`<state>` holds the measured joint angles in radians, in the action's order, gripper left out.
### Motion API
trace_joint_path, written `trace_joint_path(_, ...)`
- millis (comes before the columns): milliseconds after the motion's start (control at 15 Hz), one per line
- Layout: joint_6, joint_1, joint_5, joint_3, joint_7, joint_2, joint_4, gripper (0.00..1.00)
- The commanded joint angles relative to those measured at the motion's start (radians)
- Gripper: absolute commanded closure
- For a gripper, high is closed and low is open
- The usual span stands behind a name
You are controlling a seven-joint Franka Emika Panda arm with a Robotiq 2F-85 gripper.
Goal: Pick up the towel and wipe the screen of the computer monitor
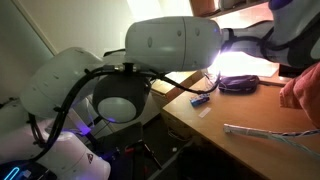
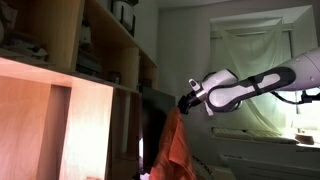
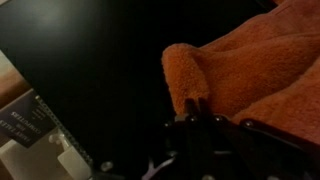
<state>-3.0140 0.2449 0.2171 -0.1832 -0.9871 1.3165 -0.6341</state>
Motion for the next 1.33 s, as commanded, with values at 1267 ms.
trace_joint_path(1267,-0.037,-0.168,0.05,0.032,-0.013,0.02,0.1,0.96)
